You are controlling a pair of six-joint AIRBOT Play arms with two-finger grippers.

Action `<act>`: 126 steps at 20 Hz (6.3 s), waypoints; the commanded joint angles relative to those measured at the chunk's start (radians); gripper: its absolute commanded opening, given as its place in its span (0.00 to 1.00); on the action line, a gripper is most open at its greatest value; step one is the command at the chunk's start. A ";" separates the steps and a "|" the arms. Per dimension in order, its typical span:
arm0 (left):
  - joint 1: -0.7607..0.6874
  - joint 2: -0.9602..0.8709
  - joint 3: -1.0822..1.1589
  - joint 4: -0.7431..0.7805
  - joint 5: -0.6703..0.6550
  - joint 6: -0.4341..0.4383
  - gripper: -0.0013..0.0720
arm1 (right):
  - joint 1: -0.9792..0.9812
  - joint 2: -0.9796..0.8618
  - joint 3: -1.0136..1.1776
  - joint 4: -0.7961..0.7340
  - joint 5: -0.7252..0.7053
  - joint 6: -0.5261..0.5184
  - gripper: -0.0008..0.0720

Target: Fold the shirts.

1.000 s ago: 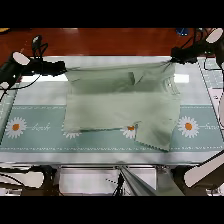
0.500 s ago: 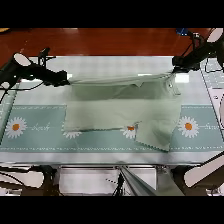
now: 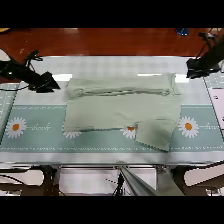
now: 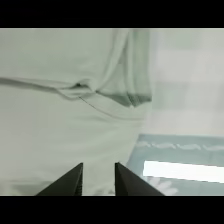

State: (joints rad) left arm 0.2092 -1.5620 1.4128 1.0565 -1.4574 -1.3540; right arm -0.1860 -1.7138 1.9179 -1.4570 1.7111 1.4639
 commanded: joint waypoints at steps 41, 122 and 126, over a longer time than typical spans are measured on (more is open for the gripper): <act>-0.035 0.150 -0.719 -0.175 0.208 0.195 0.06 | -0.377 0.515 -1.343 0.469 -0.567 -0.201 0.75; -0.257 -0.055 -0.105 -0.615 0.272 0.226 0.06 | 0.026 0.431 -0.703 0.508 -0.619 -0.268 0.05; -0.440 -0.063 -0.105 -0.617 0.362 0.212 0.06 | 0.129 0.590 -0.703 0.344 -0.607 -0.150 0.05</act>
State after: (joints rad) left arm -0.1169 -1.6192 1.3075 0.4736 -1.1557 -1.1324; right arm -0.1192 -1.2343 1.2144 -0.9699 1.0801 1.2175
